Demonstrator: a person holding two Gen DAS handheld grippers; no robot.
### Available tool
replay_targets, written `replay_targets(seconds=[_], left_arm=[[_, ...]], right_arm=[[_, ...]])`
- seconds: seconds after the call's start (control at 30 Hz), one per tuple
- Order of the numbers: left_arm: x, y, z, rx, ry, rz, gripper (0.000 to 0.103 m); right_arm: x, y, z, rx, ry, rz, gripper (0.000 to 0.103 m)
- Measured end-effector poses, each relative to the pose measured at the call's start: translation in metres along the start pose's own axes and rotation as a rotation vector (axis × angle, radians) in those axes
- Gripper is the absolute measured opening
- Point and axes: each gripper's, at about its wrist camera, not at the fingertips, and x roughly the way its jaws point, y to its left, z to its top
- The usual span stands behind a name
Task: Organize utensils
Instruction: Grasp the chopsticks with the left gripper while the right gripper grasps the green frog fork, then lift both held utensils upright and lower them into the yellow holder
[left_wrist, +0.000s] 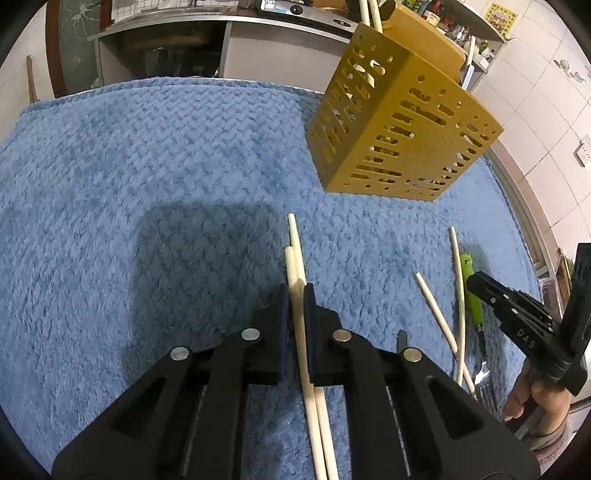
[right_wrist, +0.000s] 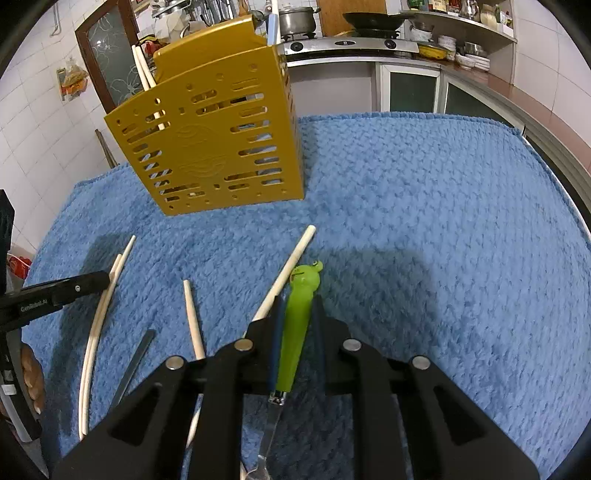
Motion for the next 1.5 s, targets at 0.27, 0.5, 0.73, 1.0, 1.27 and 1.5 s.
replay_targets(seconds=[0.27,0.5,0.73,1.0,1.27,1.5], left_arm=[[0.010,-0.004,0.004,0.027,0.010,0.014,0.006],[0.007,-0.003,0.005,0.034,0.033,0.052,0.005],[0.018,-0.014,0.011,0.075,0.054,0.085,0.008],[0.025,-0.022,0.020,0.079,0.063,0.119,0.006],[-0.004,-0.012,0.006,0.014,-0.028,0.021,0.005],[-0.052,-0.021,0.005,0.034,-0.163,-0.035,0.004]], right_arm=[[0.003,0.001,0.003,-0.014,0.026,-0.041,0.015],[0.005,0.000,0.005,-0.010,0.027,-0.027,0.015],[0.006,-0.002,0.003,-0.005,0.026,-0.020,0.016],[0.015,0.003,0.010,-0.023,0.072,-0.057,0.017],[-0.012,0.002,0.005,-0.028,0.013,-0.031,0.017],[-0.045,-0.007,0.006,0.008,-0.080,0.008,0.016]])
